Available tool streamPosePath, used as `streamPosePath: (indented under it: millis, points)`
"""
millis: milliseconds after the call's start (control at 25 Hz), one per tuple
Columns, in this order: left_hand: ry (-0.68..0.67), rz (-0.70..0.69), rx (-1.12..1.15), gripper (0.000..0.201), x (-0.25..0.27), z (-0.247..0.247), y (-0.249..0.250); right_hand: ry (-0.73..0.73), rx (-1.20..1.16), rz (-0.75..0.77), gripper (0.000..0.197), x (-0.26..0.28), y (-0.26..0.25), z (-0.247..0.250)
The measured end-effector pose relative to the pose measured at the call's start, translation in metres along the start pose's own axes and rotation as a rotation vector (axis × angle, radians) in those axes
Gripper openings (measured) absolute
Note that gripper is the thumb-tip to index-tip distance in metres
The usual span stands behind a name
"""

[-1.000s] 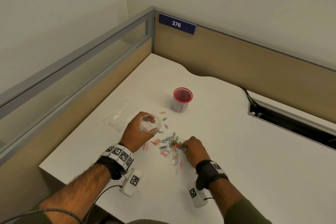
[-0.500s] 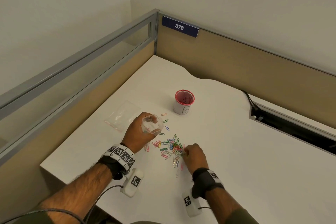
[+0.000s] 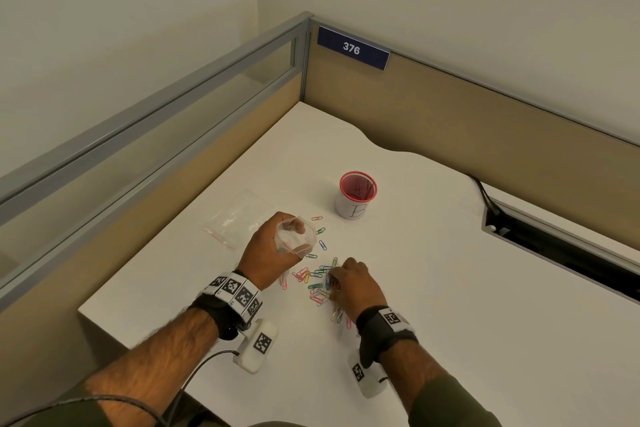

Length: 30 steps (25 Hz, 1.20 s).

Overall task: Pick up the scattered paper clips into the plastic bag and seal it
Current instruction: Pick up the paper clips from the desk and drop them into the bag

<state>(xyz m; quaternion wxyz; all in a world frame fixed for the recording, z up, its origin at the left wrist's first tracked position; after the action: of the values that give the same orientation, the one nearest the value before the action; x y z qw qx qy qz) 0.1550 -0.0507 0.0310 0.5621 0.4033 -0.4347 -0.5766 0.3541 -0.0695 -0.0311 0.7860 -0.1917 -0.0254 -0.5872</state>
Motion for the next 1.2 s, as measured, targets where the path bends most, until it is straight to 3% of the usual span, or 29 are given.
streamPosePath:
  millis: [80, 320, 520, 640, 800, 920, 1200]
  points:
    - [-0.001, 0.000, -0.004, 0.040, -0.001, -0.001, 0.000, 0.032, 0.013, 0.016, 0.026, 0.001, -0.002, 0.001]
    - [-0.012, 0.007, -0.004, 0.040, -0.004, -0.004, 0.002, 0.063, -0.015, -0.064, 0.018, 0.004, 0.015, 0.013]
    - [-0.012, 0.007, -0.009, 0.039, -0.006, -0.009, 0.001, 0.181, -0.277, -0.165, 0.013, 0.015, 0.035, 0.040]
    - [-0.023, 0.012, -0.012, 0.039, -0.007, -0.015, 0.003, 0.345, -0.554, -0.197, 0.008, 0.025, 0.032, 0.070]
    - [-0.050, 0.018, -0.019, 0.038, -0.007, -0.025, 0.005, 0.525, -0.759, -0.085, 0.010, 0.033, 0.000, 0.126]
    - [-0.058, 0.002, -0.032, 0.038, -0.008, -0.029, 0.006, 0.566, -0.822, 0.045, 0.012, 0.030, -0.030, 0.153]
    - [-0.066, -0.049, -0.057, 0.043, -0.008, -0.034, 0.014, 0.374, -0.549, 0.196, 0.009, 0.014, -0.068, 0.142]
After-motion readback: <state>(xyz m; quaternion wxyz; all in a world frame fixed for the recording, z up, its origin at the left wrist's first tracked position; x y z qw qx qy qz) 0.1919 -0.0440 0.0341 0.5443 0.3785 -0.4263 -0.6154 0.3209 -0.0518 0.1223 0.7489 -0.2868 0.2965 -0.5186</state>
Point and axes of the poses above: each hand's wrist, its own x-axis away from the middle knuckle, its own z-axis out of the back of the hand, y = z × x, the point moved 3 cm from there along -x, towards the middle knuckle, and after that the axes turned 6 degrees about z, right-handed, at the moved point
